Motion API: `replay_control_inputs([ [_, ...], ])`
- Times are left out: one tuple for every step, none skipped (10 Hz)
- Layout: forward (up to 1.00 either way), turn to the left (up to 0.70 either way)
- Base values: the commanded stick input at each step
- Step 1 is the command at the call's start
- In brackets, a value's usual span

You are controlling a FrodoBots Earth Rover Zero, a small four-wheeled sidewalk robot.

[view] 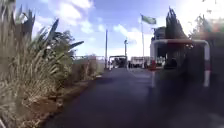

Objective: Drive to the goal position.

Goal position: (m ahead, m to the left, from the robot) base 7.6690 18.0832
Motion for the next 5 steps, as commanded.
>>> replay_control_inputs([
  [1.0,-0.14],
  [1.0,-0.2],
  [1.0,-0.22],
  [1.0,-0.09],
  [1.0,-0.04],
])
